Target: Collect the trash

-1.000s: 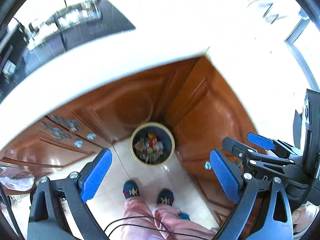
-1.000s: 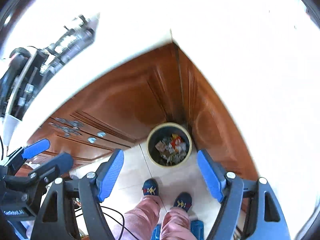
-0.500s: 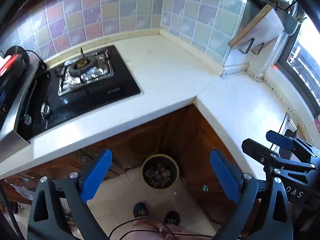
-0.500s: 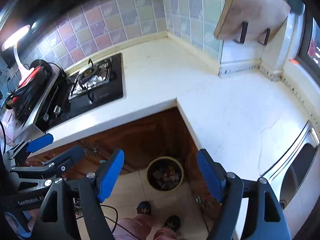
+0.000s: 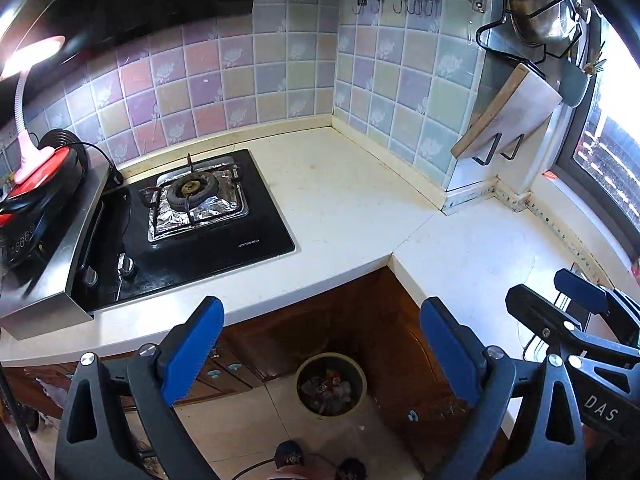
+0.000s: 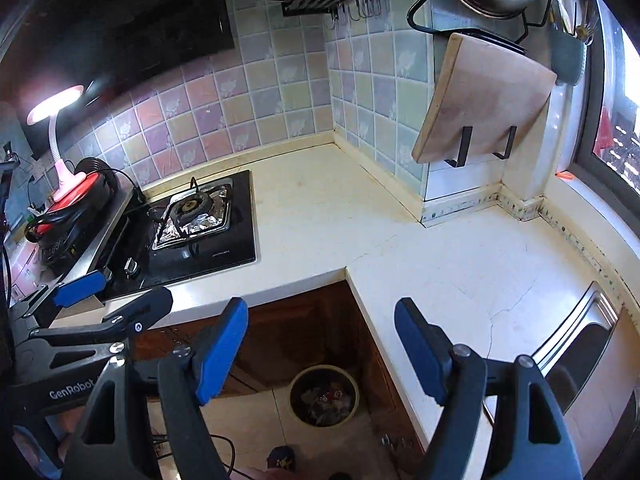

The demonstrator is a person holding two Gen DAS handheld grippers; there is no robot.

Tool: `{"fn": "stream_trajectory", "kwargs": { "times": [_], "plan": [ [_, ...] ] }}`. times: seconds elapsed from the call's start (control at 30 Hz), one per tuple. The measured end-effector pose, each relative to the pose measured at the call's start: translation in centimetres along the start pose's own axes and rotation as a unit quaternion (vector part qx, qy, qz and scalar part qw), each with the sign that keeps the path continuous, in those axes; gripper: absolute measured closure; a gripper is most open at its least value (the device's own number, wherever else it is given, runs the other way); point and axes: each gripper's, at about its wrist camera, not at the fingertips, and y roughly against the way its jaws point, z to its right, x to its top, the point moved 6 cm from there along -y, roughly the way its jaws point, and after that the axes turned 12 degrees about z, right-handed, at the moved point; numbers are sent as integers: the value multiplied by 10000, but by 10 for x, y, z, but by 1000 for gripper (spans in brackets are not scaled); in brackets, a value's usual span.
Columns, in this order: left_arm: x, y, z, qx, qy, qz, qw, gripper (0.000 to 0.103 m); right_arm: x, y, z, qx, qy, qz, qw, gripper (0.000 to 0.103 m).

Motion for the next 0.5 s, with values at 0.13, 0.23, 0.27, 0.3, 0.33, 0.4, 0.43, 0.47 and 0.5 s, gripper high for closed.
{"fn": "stream_trajectory", "kwargs": {
  "times": [0.13, 0.23, 0.27, 0.3, 0.33, 0.4, 0.43, 0.47, 0.5],
  "plan": [
    [1, -1, 3, 7, 19, 0, 10000, 5, -1, 1, 2, 2, -31, 17, 10000, 27],
    [1, -1, 5, 18, 4, 26, 10000, 5, -1, 3, 5, 3, -49, 36, 10000, 27],
    [1, -1, 6, 21, 4, 32, 10000, 5, -1, 3, 6, -3, -61, 42, 10000, 27],
    [1, -1, 8, 24, 1, 33, 10000, 5, -2, 3, 7, -9, -69, 47, 10000, 27],
    [1, -1, 8, 26, 0, 36, 10000, 5, -2, 4, 8, -15, -79, 51, 10000, 27],
    [1, -1, 10, 26, -10, 38, 10000, 5, -2, 4, 10, -28, -101, 50, 9999, 27],
    [1, -1, 12, 30, -5, 34, 10000, 5, -3, 5, 10, -30, -111, 47, 9999, 27],
    [1, -1, 13, 28, -2, 30, 10000, 5, -3, 5, 11, -31, -119, 42, 9999, 27],
    [1, -1, 12, 21, 1, 28, 10000, 5, -3, 5, 11, -32, -119, 43, 9999, 27]
  ]
}}
